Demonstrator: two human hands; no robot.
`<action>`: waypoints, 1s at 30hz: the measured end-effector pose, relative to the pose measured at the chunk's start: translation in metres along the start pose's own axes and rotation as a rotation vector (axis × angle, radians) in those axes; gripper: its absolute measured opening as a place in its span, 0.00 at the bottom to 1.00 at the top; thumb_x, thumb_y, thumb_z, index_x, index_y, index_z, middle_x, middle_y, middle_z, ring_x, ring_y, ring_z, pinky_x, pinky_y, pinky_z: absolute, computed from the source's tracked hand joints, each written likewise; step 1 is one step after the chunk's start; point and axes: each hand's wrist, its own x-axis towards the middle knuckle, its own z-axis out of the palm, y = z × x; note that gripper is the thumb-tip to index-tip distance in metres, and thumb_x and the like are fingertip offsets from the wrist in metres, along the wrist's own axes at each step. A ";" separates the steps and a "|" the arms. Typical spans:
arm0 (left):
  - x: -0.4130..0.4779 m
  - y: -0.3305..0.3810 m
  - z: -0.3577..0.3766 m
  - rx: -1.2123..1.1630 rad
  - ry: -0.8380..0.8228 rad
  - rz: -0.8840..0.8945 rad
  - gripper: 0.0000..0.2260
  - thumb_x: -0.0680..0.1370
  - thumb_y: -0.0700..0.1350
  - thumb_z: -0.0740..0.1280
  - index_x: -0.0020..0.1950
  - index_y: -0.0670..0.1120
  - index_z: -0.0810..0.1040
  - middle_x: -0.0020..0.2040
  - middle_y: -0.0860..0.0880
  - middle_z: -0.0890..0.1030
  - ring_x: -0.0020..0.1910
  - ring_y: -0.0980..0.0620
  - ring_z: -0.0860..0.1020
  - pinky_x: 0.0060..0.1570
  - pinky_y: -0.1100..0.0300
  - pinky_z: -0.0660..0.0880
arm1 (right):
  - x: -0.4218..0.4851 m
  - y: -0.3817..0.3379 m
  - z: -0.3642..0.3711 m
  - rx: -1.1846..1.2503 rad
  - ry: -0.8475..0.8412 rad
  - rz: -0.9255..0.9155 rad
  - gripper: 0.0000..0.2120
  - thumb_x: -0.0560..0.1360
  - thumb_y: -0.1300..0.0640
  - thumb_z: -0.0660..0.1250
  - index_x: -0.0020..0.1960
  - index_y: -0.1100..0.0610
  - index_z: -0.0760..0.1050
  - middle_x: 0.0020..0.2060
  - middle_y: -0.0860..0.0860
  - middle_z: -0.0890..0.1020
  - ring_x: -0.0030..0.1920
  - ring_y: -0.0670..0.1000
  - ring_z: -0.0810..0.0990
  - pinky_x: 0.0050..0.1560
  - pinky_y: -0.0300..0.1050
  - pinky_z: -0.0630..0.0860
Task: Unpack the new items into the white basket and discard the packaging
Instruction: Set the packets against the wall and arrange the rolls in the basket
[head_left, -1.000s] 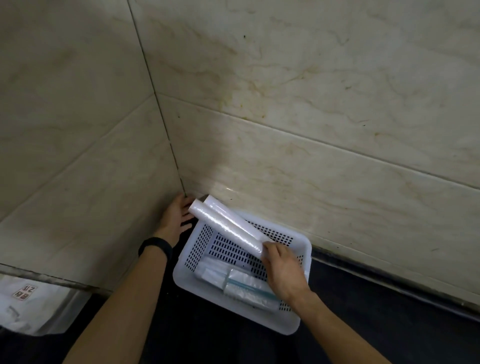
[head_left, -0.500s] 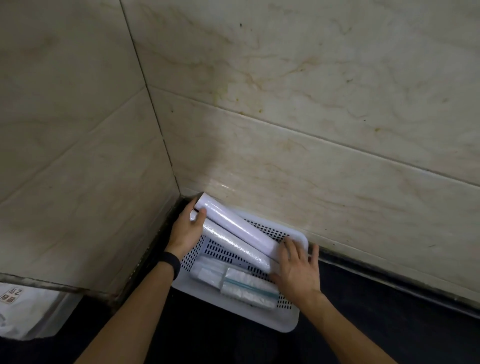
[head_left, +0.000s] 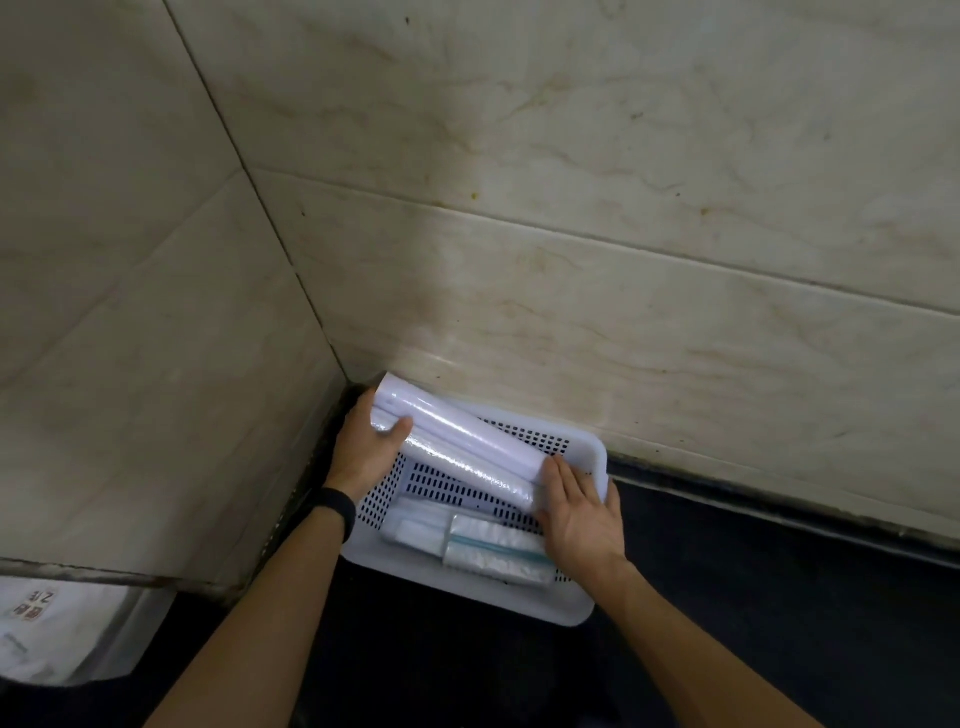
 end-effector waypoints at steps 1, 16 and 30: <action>-0.001 0.001 0.000 0.032 -0.014 0.015 0.29 0.78 0.49 0.68 0.77 0.50 0.61 0.73 0.51 0.69 0.71 0.51 0.68 0.66 0.58 0.64 | 0.000 0.000 -0.001 0.004 0.006 0.002 0.32 0.81 0.47 0.55 0.81 0.57 0.49 0.80 0.52 0.58 0.78 0.56 0.58 0.75 0.67 0.53; -0.088 -0.017 -0.004 0.458 -0.067 0.321 0.06 0.79 0.47 0.65 0.54 0.52 0.80 0.51 0.56 0.78 0.53 0.55 0.75 0.49 0.58 0.75 | -0.049 -0.003 -0.013 0.341 0.309 -0.049 0.19 0.76 0.51 0.69 0.65 0.54 0.76 0.58 0.52 0.80 0.59 0.55 0.78 0.62 0.50 0.75; -0.048 -0.030 0.051 1.146 -0.503 0.256 0.27 0.73 0.33 0.65 0.70 0.52 0.68 0.62 0.46 0.76 0.54 0.44 0.79 0.50 0.50 0.79 | -0.028 -0.027 -0.006 0.055 -0.343 -0.131 0.32 0.80 0.56 0.60 0.80 0.58 0.50 0.75 0.58 0.65 0.74 0.59 0.64 0.73 0.53 0.66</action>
